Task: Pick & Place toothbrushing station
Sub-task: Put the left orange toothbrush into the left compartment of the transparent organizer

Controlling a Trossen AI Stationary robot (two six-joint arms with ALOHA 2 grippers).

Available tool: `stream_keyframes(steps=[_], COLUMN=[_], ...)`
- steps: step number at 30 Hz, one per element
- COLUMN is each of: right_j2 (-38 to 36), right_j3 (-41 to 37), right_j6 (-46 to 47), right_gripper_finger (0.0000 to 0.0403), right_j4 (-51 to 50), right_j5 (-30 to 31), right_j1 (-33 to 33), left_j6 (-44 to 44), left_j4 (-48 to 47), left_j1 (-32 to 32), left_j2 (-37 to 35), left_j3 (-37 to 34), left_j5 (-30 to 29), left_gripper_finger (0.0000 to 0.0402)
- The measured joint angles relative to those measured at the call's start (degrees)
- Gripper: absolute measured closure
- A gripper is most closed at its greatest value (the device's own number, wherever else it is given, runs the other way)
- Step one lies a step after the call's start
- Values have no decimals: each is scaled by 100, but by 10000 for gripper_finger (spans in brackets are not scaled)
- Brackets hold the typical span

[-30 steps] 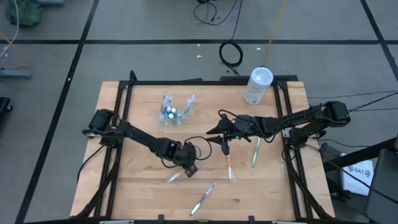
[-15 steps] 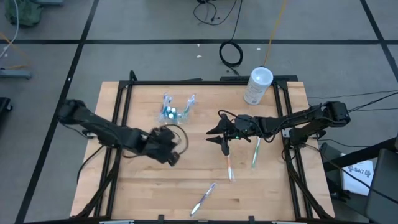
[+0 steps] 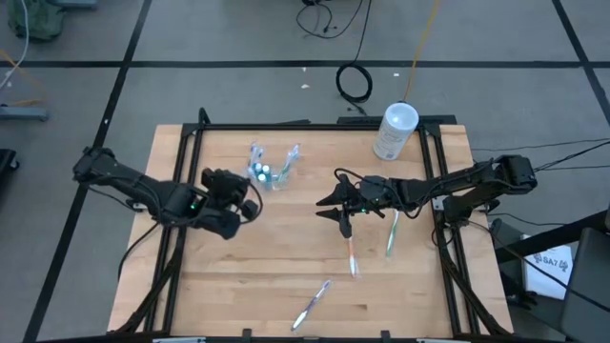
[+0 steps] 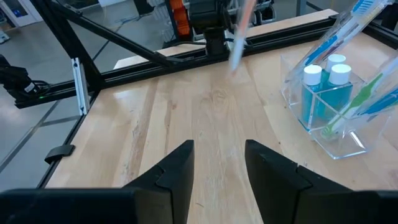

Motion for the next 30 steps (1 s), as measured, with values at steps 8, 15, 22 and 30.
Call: stream_keyframes(steps=[8,15,22,30], right_j2=[0,0,0,0], right_j3=[0,0,0,0], right_j6=[-2,-281,-799,-861], right_gripper_finger=[268,268,268,268], right_j4=[3,1,0,-3], right_j5=[0,-22,-22,-23], right_j1=[-1,-1,-6,-6], left_j6=[318,747,519,-1047], left_j4=[-504,-502,170,685], left_j1=[521,1212,1590,1711], left_j2=[-255,-268,34,131], left_j3=[3,7,-459,-1609], left_j5=[-738,-891,-747,-586], left_gripper_finger=[399,398,396,395])
